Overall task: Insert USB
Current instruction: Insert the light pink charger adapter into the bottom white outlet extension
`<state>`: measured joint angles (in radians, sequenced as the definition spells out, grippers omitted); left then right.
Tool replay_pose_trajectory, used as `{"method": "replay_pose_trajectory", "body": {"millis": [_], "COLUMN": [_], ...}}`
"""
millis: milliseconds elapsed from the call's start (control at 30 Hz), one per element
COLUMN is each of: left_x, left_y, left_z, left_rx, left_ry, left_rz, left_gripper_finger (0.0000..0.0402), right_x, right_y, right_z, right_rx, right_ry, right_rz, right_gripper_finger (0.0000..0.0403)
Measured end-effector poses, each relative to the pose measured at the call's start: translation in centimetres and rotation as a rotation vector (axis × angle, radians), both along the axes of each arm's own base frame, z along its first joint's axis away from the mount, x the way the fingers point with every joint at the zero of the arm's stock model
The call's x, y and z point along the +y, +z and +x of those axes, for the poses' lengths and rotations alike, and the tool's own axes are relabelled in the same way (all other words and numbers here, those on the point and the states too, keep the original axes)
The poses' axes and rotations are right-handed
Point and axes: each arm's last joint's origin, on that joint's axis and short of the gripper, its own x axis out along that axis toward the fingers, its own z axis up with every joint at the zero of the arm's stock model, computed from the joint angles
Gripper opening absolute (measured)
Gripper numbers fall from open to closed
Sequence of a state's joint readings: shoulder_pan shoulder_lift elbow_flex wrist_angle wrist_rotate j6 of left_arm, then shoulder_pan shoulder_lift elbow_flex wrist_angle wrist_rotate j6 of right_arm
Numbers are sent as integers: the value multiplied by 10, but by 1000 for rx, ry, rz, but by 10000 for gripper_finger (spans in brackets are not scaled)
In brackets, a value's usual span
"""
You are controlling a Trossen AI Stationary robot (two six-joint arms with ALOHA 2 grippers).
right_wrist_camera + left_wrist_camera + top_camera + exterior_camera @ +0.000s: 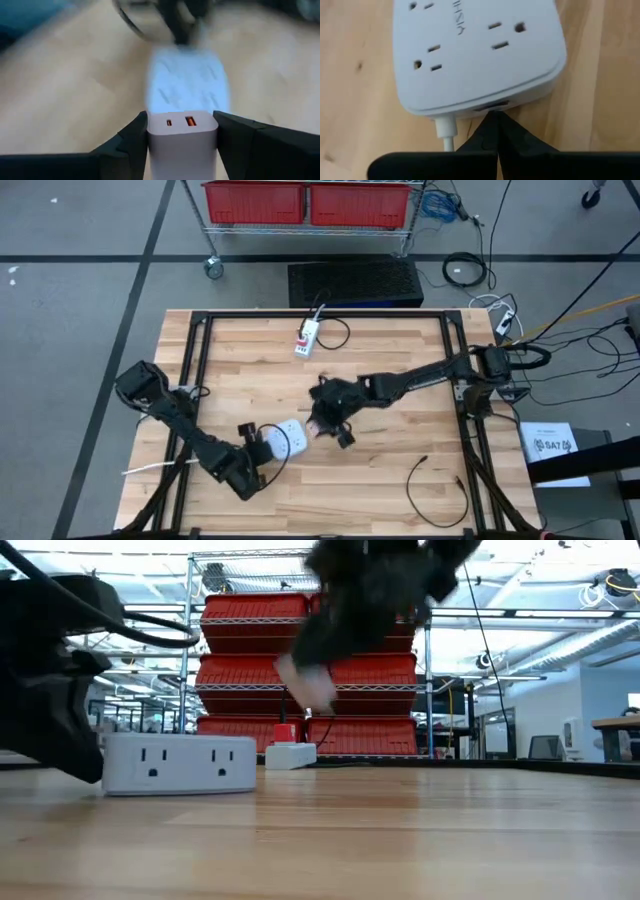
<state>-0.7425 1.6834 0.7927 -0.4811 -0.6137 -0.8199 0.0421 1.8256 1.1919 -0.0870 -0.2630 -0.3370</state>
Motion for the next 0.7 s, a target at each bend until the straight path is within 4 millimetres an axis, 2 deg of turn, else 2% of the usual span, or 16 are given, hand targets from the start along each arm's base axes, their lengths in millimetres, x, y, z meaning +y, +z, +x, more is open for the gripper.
{"method": "replay_pose_trajectory", "body": {"millis": [133, 233, 500, 700], "left_x": [4, 5, 6, 6], "left_y": [0, 1, 2, 2], "left_z": [4, 7, 13, 14], "left_rx": [5, -6, -31, -32], "left_ry": [-11, -6, -34, -25], "left_rz": [19, 11, -1, -3], "left_gripper_finger": [0, 0, 0, 0], "right_x": [-32, -45, -53, -57], "right_y": [-17, -31, -53, -78], "right_z": [-2, 3, 43, 72], "right_rx": [-48, -72, -173, -109], "right_ry": [-124, -184, -215, -149], "right_rz": [7, 52, 80, 140], "right_gripper_finger": [163, 163, 163, 163]}}
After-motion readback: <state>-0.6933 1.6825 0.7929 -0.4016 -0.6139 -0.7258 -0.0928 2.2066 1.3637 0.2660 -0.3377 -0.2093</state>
